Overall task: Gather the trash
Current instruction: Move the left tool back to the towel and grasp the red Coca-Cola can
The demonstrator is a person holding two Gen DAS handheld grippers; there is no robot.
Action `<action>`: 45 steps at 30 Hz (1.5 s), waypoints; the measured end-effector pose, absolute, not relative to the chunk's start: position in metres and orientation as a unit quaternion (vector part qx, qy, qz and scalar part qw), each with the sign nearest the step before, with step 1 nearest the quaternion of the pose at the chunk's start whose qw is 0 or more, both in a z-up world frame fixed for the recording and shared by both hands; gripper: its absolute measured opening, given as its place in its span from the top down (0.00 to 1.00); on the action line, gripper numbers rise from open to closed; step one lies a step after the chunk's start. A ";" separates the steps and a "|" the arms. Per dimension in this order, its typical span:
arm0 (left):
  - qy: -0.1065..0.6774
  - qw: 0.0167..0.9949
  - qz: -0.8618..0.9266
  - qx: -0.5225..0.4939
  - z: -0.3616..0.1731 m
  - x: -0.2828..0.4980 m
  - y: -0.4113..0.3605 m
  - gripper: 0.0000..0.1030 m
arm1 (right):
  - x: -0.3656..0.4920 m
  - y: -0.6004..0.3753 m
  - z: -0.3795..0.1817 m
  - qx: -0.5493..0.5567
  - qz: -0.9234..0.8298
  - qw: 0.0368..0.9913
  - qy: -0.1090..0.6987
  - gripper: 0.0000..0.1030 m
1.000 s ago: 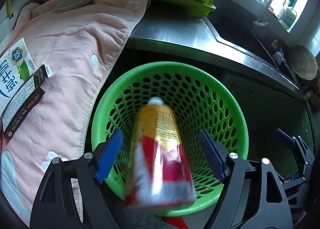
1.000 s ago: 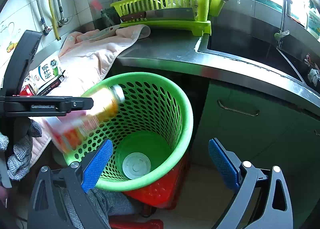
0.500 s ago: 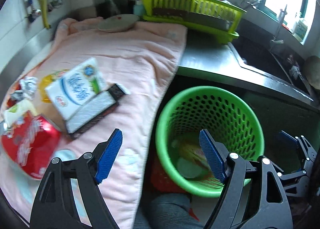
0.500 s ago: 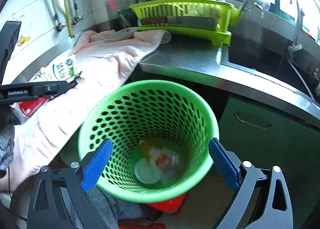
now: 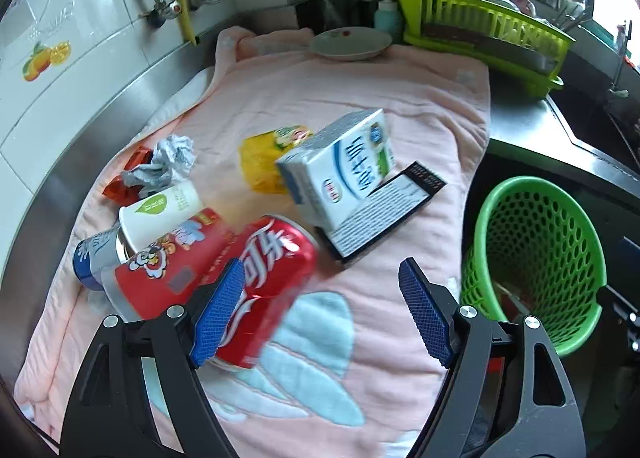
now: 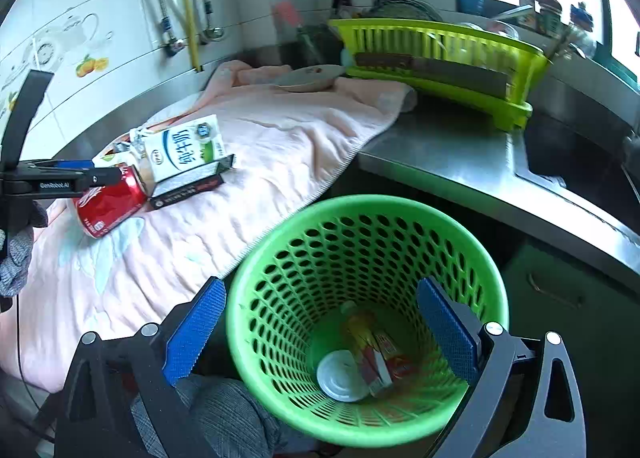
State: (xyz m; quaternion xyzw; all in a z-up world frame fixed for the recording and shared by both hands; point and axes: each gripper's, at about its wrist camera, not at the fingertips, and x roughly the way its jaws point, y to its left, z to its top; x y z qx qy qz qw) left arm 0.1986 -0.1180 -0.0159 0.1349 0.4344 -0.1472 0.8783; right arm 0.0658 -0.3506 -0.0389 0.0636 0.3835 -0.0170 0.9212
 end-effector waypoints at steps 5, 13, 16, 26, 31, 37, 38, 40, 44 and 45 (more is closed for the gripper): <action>0.435 0.875 -0.152 0.148 -0.024 0.208 -0.101 0.24 | 0.080 -0.335 -0.035 0.053 0.001 0.923 0.382 0.09; 0.447 0.865 -0.170 0.149 -0.039 0.223 -0.087 0.24 | 0.102 -0.313 -0.035 0.040 0.023 0.921 0.387 0.09; 0.451 0.863 -0.177 0.145 -0.042 0.226 -0.083 0.24 | 0.110 -0.305 -0.035 0.035 0.031 0.920 0.389 0.09; 0.446 0.860 -0.197 0.153 -0.045 0.226 -0.077 0.24 | 0.142 -0.287 -0.042 0.013 0.059 0.914 0.401 0.09; 0.442 0.858 -0.208 0.161 -0.045 0.223 -0.077 0.24 | 0.162 -0.282 -0.049 -0.001 0.073 0.910 0.409 0.09; 0.451 0.853 -0.208 0.159 -0.048 0.229 -0.073 0.24 | 0.185 -0.274 -0.056 -0.012 0.094 0.904 0.417 0.09; 0.455 0.852 -0.209 0.155 -0.049 0.230 -0.071 0.24 | 0.188 -0.272 -0.056 -0.015 0.099 0.903 0.417 0.09; 0.455 0.851 -0.211 0.157 -0.051 0.231 -0.070 0.24 | 0.194 -0.268 -0.058 -0.020 0.103 0.903 0.418 0.09; 0.455 0.850 -0.211 0.159 -0.053 0.232 -0.071 0.24 | 0.201 -0.262 -0.060 -0.031 0.115 0.902 0.414 0.09; 0.456 0.850 -0.212 0.159 -0.053 0.232 -0.070 0.24 | 0.204 -0.262 -0.060 -0.033 0.119 0.902 0.413 0.09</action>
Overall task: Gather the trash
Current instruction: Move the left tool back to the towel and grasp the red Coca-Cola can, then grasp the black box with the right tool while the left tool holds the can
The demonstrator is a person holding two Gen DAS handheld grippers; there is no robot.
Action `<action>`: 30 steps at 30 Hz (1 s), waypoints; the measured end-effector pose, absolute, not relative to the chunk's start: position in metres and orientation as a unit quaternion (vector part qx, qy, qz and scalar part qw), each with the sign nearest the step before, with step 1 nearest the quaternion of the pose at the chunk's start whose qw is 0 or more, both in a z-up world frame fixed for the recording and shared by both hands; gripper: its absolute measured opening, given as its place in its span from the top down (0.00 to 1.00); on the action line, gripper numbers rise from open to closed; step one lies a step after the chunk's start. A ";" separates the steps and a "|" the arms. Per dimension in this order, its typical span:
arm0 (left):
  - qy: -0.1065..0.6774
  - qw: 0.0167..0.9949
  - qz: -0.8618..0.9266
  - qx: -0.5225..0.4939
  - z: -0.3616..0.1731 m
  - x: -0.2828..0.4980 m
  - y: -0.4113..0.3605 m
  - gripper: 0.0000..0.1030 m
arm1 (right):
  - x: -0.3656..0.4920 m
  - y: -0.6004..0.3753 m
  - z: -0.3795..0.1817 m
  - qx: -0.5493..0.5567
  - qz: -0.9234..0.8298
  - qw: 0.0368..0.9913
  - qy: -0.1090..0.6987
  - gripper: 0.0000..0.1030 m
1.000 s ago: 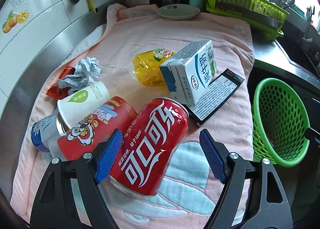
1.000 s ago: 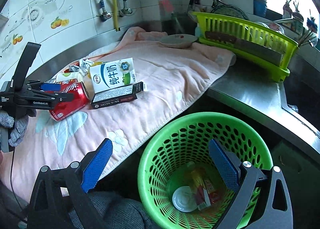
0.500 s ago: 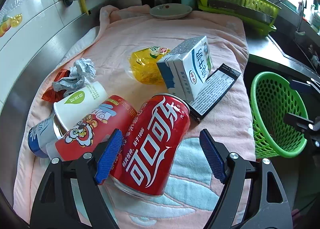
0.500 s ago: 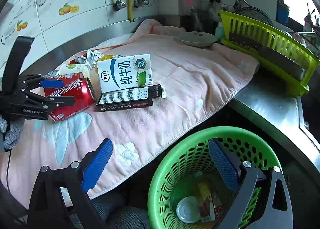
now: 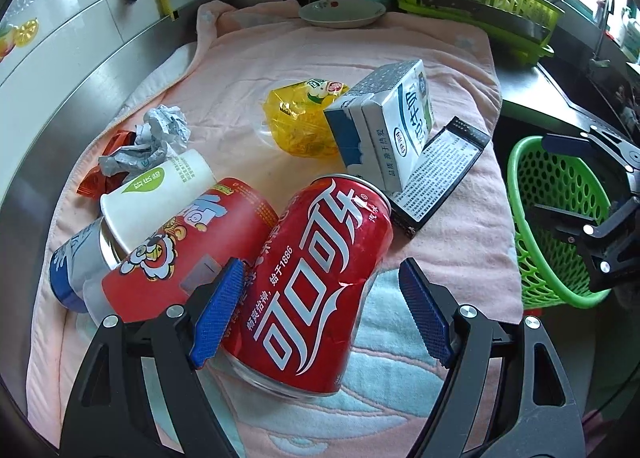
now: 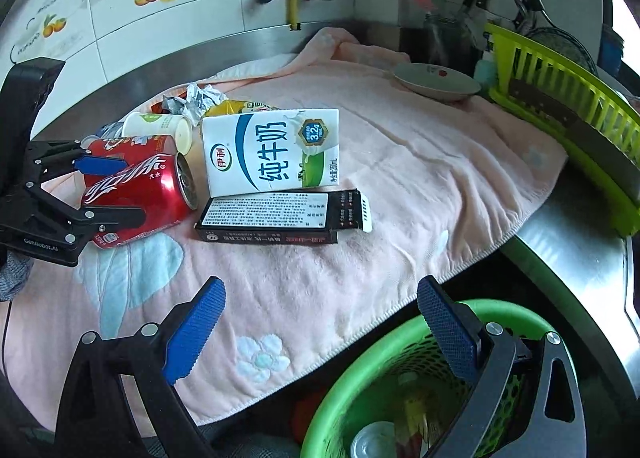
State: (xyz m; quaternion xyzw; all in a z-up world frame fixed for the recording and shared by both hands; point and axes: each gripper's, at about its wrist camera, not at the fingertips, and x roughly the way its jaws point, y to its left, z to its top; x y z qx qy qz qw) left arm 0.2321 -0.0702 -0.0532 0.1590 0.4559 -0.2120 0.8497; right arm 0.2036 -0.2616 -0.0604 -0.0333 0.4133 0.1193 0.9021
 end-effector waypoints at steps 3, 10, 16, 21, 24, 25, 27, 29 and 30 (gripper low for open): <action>0.456 0.850 -0.213 0.157 -0.054 0.232 -0.070 0.24 | 0.212 -0.260 -0.060 -0.038 0.125 0.901 0.414 0.09; 0.459 0.849 -0.224 0.138 -0.051 0.233 -0.068 0.28 | 0.227 -0.249 -0.049 -0.054 0.142 0.904 0.399 0.09; 0.468 0.845 -0.218 0.141 -0.059 0.240 -0.071 0.26 | 0.231 -0.247 -0.049 -0.054 0.150 0.905 0.396 0.09; 0.466 0.847 -0.207 0.150 -0.061 0.238 -0.075 0.30 | 0.233 -0.250 -0.057 -0.050 0.153 0.903 0.399 0.09; 0.467 0.849 -0.204 0.137 -0.059 0.234 -0.073 0.32 | 0.237 -0.252 -0.063 -0.050 0.154 0.902 0.400 0.09; 0.466 0.850 -0.204 0.134 -0.058 0.231 -0.072 0.33 | 0.239 -0.252 -0.065 -0.050 0.153 0.902 0.401 0.09; 0.464 0.853 -0.200 0.131 -0.056 0.226 -0.071 0.37 | 0.243 -0.253 -0.072 -0.047 0.155 0.899 0.408 0.09; 0.464 0.855 -0.196 0.125 -0.055 0.223 -0.069 0.39 | 0.247 -0.254 -0.079 -0.042 0.158 0.895 0.414 0.09; 0.464 0.856 -0.194 0.119 -0.054 0.221 -0.067 0.40 | 0.249 -0.254 -0.080 -0.040 0.161 0.895 0.415 0.09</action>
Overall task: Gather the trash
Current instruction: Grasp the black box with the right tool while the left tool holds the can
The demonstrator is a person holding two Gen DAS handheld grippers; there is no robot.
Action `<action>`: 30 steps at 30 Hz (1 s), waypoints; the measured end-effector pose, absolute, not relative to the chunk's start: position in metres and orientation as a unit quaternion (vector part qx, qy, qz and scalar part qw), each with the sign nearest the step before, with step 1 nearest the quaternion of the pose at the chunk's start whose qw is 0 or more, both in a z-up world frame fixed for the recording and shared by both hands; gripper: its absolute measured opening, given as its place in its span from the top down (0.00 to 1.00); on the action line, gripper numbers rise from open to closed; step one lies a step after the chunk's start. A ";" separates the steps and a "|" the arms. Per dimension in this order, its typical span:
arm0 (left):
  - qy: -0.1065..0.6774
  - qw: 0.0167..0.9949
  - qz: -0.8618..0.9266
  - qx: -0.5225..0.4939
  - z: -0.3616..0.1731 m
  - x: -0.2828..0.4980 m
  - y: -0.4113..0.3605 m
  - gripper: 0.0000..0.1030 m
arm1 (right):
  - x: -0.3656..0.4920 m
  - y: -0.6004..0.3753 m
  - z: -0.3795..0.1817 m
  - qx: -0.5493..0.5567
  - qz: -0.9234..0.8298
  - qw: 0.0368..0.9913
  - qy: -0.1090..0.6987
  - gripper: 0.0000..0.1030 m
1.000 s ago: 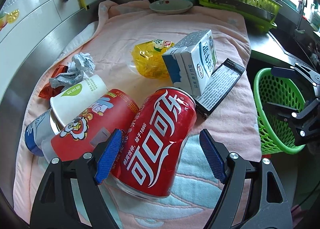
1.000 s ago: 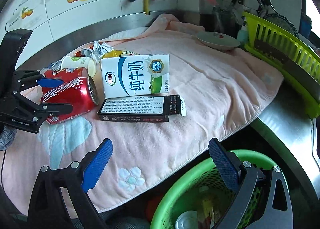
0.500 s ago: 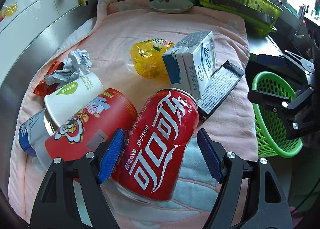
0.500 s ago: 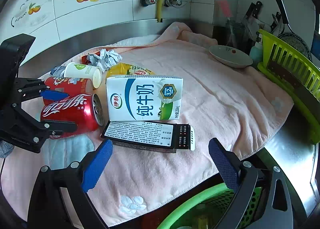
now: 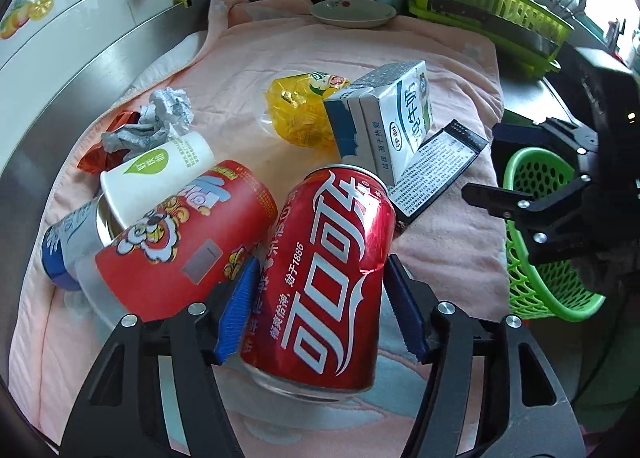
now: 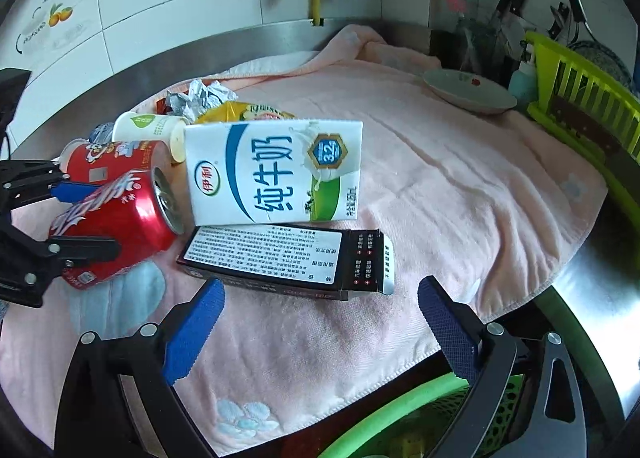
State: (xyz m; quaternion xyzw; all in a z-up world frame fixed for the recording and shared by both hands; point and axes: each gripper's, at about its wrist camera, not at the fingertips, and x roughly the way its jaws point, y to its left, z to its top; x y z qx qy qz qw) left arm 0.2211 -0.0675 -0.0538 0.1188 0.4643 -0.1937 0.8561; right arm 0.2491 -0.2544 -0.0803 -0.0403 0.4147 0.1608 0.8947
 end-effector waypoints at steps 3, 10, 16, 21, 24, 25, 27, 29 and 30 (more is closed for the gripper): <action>0.468 0.857 -0.185 0.111 -0.055 0.220 -0.064 0.40 | 0.254 -0.255 -0.085 -0.032 0.174 0.892 0.416 0.09; 0.472 0.857 -0.178 0.106 -0.056 0.221 -0.061 0.41 | 0.257 -0.257 -0.091 -0.016 0.192 0.890 0.413 0.09; 0.475 0.856 -0.175 0.106 -0.057 0.224 -0.063 0.41 | 0.254 -0.263 -0.084 -0.043 0.192 0.892 0.407 0.09; 0.477 0.855 -0.175 0.106 -0.057 0.224 -0.063 0.41 | 0.254 -0.261 -0.072 -0.072 0.205 0.893 0.395 0.09; 0.479 0.855 -0.171 0.100 -0.057 0.224 -0.061 0.41 | 0.260 -0.256 -0.069 -0.092 0.220 0.887 0.395 0.08; 0.480 0.855 -0.170 0.097 -0.057 0.224 -0.061 0.41 | 0.263 -0.254 -0.070 -0.100 0.222 0.885 0.397 0.08; 0.479 0.857 -0.168 0.093 -0.058 0.223 -0.059 0.41 | 0.266 -0.254 -0.070 -0.104 0.226 0.882 0.399 0.08; 0.481 0.857 -0.165 0.086 -0.058 0.224 -0.058 0.41 | 0.268 -0.257 -0.069 -0.100 0.229 0.880 0.403 0.08; 0.483 0.856 -0.164 0.083 -0.058 0.225 -0.058 0.41 | 0.270 -0.259 -0.067 -0.099 0.228 0.881 0.404 0.08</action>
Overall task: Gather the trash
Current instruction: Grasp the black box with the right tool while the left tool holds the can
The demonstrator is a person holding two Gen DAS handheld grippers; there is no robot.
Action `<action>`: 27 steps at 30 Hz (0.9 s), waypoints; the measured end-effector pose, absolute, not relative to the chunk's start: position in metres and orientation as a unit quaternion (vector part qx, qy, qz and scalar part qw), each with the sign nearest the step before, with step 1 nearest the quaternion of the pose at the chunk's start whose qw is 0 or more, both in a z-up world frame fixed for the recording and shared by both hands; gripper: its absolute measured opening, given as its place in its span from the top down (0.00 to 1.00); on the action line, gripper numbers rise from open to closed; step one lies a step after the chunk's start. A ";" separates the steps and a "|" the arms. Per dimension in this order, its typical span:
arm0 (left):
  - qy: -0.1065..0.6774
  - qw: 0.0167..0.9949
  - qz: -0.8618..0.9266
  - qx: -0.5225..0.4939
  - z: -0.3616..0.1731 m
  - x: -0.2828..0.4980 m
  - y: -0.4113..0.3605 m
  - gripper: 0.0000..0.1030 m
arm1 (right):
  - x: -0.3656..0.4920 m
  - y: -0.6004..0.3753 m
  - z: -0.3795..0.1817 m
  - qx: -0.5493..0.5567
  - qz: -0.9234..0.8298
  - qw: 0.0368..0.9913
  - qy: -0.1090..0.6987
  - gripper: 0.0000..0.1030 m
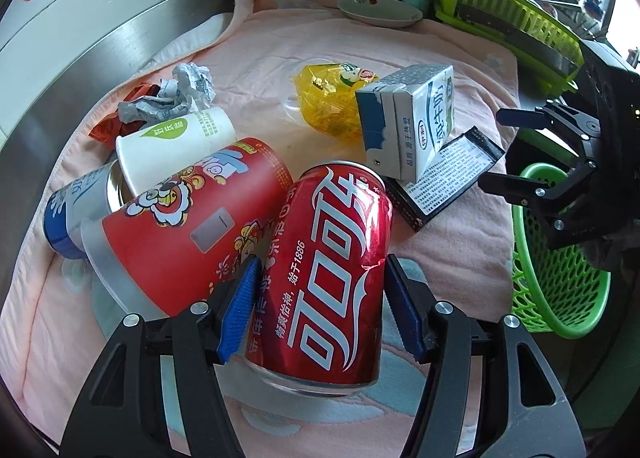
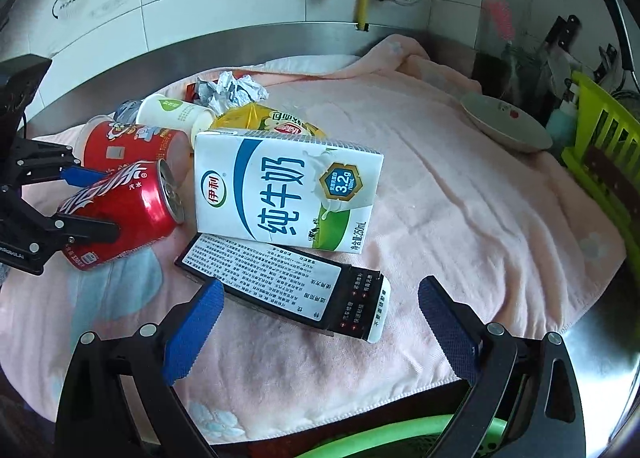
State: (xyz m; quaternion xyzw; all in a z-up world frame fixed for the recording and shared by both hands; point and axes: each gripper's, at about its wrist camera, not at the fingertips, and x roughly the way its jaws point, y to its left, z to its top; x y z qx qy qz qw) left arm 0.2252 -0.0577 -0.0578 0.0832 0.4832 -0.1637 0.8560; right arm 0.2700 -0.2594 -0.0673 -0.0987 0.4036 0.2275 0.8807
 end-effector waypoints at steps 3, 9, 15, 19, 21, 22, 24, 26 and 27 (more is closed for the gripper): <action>0.486 0.855 -0.161 0.082 -0.058 0.226 -0.058 0.40 | 0.278 -0.266 -0.066 -0.079 0.243 0.871 0.420 0.08; 0.491 0.853 -0.152 0.091 -0.058 0.226 -0.061 0.40 | 0.288 -0.260 -0.072 -0.087 0.277 0.846 0.447 0.08; 0.493 0.853 -0.150 0.086 -0.057 0.226 -0.059 0.40 | 0.291 -0.251 -0.088 -0.108 0.302 0.826 0.464 0.08; 0.494 0.852 -0.152 0.087 -0.057 0.227 -0.059 0.40 | 0.292 -0.241 -0.090 -0.118 0.320 0.816 0.466 0.08; 0.493 0.852 -0.153 0.084 -0.057 0.227 -0.059 0.40 | 0.293 -0.237 -0.093 -0.126 0.324 0.812 0.468 0.08; 0.493 0.852 -0.153 0.083 -0.057 0.227 -0.058 0.40 | 0.294 -0.236 -0.095 -0.131 0.325 0.811 0.469 0.08; 0.493 0.853 -0.154 0.081 -0.057 0.227 -0.057 0.40 | 0.295 -0.235 -0.097 -0.135 0.324 0.809 0.472 0.08; 0.493 0.852 -0.155 0.080 -0.057 0.227 -0.056 0.40 | 0.291 -0.234 -0.096 -0.140 0.328 0.806 0.472 0.08; 0.493 0.852 -0.156 0.080 -0.057 0.228 -0.056 0.40 | 0.288 -0.234 -0.094 -0.139 0.333 0.804 0.473 0.08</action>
